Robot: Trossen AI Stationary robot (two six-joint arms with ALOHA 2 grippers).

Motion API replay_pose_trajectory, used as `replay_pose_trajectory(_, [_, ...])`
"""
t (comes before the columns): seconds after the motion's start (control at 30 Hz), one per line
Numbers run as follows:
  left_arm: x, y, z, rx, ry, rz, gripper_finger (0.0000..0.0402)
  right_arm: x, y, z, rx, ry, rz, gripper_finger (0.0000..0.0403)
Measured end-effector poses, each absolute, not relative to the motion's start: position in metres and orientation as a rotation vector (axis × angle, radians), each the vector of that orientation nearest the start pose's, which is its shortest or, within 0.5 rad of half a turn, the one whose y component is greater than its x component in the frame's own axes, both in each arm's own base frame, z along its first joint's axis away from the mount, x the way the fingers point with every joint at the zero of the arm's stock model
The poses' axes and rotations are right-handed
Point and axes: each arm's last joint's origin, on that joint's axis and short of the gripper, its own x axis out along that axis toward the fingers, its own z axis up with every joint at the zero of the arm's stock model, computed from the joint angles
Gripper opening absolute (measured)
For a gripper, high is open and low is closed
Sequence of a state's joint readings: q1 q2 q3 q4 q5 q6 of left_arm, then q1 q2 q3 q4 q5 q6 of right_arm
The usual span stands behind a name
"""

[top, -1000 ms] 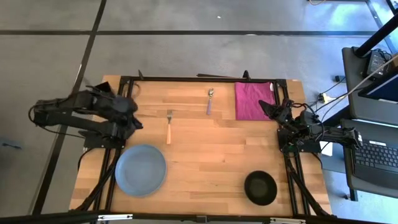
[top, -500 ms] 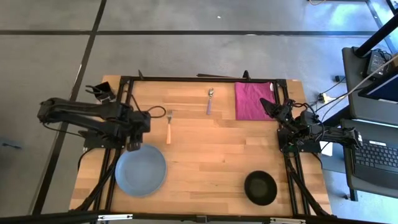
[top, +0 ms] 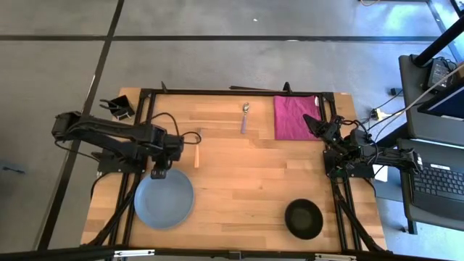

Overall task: Set table place
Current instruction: Move the blue plate to the center of the table

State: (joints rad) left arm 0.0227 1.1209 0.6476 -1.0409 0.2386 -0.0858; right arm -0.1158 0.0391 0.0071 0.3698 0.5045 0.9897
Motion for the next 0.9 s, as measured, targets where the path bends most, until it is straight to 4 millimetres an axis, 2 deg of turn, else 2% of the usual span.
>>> replay_pose_trajectory(0.13, [0.166,-0.003,0.179,-0.295,1.526,-0.095,0.0136,0.089,-0.024,0.197,1.014,-0.615,-0.398,0.0078])
replay_pose_trajectory(0.3, [0.169,-0.001,0.171,-0.27,1.582,0.009,0.0129,0.089,-0.024,0.197,1.013,-0.615,-0.399,0.0078])
replay_pose_trajectory(0.6, [0.177,-0.001,0.161,-0.292,1.606,-0.002,0.0126,0.089,-0.024,0.197,1.01,-0.613,-0.4,0.0078])
replay_pose_trajectory(0.8, [0.187,-0.001,0.146,-0.311,1.589,-0.002,0.0126,0.089,-0.024,0.196,1.009,-0.604,-0.395,0.0078])
replay_pose_trajectory(0.9, [0.19,-0.001,0.142,-0.303,1.596,0.012,0.0112,0.089,-0.024,0.196,1.011,-0.605,-0.394,0.0078])
